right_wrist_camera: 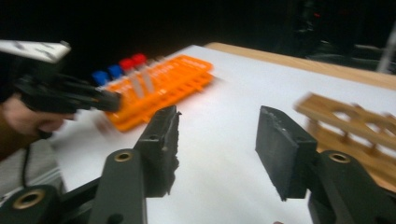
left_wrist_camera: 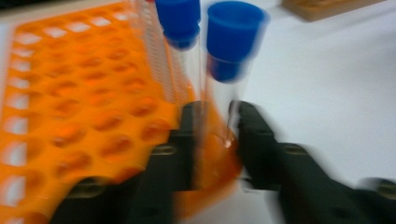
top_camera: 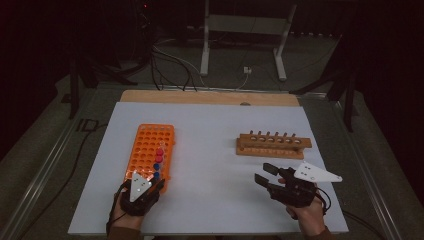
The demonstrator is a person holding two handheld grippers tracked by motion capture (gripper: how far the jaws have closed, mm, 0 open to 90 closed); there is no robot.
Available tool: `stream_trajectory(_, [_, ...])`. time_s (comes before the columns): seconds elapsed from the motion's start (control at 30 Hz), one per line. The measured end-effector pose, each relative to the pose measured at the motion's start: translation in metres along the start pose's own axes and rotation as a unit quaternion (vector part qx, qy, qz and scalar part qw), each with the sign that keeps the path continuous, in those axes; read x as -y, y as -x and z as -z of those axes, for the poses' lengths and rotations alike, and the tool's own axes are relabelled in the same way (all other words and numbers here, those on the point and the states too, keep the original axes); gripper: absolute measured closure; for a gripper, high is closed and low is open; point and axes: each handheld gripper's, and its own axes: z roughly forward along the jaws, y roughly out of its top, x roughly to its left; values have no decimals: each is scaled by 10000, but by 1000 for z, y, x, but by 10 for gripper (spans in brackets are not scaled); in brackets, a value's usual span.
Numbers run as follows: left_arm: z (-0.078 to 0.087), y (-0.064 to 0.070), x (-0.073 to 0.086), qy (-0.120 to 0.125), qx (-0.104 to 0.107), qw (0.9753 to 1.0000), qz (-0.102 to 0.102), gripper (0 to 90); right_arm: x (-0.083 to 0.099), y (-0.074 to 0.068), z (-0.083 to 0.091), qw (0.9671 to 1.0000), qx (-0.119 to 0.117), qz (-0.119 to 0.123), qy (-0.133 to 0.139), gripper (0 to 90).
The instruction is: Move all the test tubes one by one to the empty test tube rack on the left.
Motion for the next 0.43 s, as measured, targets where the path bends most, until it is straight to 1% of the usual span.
stream_trajectory(0.03, [5, -1, -1, 133, 37, 9999, 72, 393, 5, 3, 2, 10000, 89, 30, -27, 437])
stream_trajectory(0.07, [12, -3, -2, 326, 81, 9994, 67, 293, 10, 6, 4, 9997, 242, 70, -75, 404])
stream_trajectory(0.1, [20, -5, -4, 582, 6, 9983, 93, 256, 16, 10, 6, 9990, 414, 120, -104, 365])
stream_trajectory(0.13, [29, -9, -6, 830, -45, 9964, 157, 222, 23, 13, 8, 9984, 552, 82, -118, 317])
stream_trajectory(0.17, [37, -13, -7, 1041, -214, 9941, 225, 176, 29, 19, 10, 9978, 648, 32, -135, 270])
stream_trajectory(0.2, [43, -18, -9, 1203, -393, 9914, 344, 163, 35, 24, 11, 9968, 786, 24, -164, 232])
stream_trajectory(0.23, [47, -24, -10, 1295, -519, 9890, 495, 123, 40, 30, 12, 9950, 978, 74, -183, 191])
stream_trajectory(0.27, [50, -30, -11, 1325, -687, 9870, 589, 81, 45, 36, 13, 9931, 1145, 41, -228, 147])
stream_trajectory(0.3, [52, -36, -12, 1378, -759, 9851, 701, 34, 48, 42, 13, 9918, 1247, -94, -270, 130])
stream_trajectory(0.33, [55, -41, -13, 1459, -743, 9833, 798, 15, 51, 48, 14, 9912, 1287, -173, -251, 103])
stream_trajectory(0.37, [57, -44, -15, 1465, -790, 9828, 806, 13, 54, 52, 14, 9903, 1355, -188, -248, 71])
stream_trajectory(0.4, [58, -45, -16, 1505, -817, 9820, 792, 11, 56, 56, 12, 9883, 1488, -174, -294, 29])
stream_trajectory(0.43, [58, -47, -16, 1514, -812, 9819, 801, 10, 57, 61, 10, 9863, 1595, -211, -362, 13])
